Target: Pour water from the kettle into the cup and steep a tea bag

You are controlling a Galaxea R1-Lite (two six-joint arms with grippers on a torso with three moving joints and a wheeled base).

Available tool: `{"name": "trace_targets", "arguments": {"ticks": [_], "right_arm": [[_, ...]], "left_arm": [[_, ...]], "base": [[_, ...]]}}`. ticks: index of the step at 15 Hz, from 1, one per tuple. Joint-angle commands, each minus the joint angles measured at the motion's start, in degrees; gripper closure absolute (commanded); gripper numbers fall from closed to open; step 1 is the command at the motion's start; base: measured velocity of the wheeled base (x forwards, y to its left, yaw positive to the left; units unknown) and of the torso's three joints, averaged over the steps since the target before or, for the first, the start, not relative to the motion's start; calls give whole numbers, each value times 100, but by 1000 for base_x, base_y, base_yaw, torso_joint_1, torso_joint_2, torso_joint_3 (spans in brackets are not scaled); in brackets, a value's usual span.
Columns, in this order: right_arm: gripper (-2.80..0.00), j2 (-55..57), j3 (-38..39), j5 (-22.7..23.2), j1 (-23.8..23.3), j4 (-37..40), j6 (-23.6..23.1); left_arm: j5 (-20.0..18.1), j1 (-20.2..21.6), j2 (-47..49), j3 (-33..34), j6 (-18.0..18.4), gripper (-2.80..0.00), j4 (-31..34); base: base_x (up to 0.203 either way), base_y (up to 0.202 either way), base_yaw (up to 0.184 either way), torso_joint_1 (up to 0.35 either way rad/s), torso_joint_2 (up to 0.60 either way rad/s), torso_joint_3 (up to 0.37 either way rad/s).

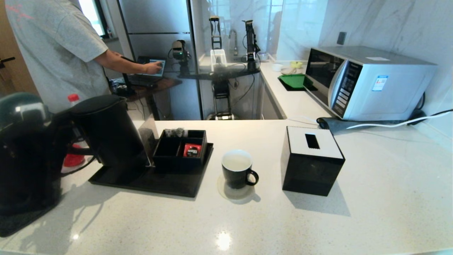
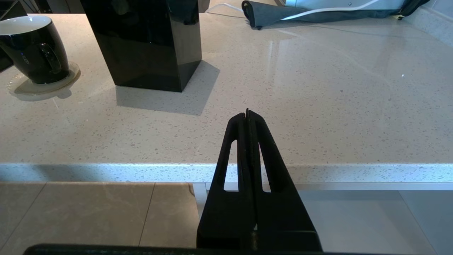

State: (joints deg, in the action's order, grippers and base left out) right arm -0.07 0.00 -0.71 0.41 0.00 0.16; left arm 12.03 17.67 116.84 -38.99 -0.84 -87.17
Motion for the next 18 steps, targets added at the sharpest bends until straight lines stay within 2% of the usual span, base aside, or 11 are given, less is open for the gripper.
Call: {"name": "trace_targets", "arguments": {"ticks": [1,9,14,18], "right_arm": [[0,7,0,0,2,0,2],[0,7,0,0,2,0,2],[0,7,-1,0,2,0,2],[0,7,0,0,2,0,2]], "left_arm": [[17,9,-357,238,-4,0,-278],[-246,-57,-1342,1272,-4,0,-278],[-341,-392,-2093,1986,-4,0,-278],[-308,-853,-2468,2335,32,0,-275]], "base": [[0,0,0,0,0,0],[0,0,0,0,0,0],[0,0,0,0,0,0],[0,0,0,0,0,0]]}}
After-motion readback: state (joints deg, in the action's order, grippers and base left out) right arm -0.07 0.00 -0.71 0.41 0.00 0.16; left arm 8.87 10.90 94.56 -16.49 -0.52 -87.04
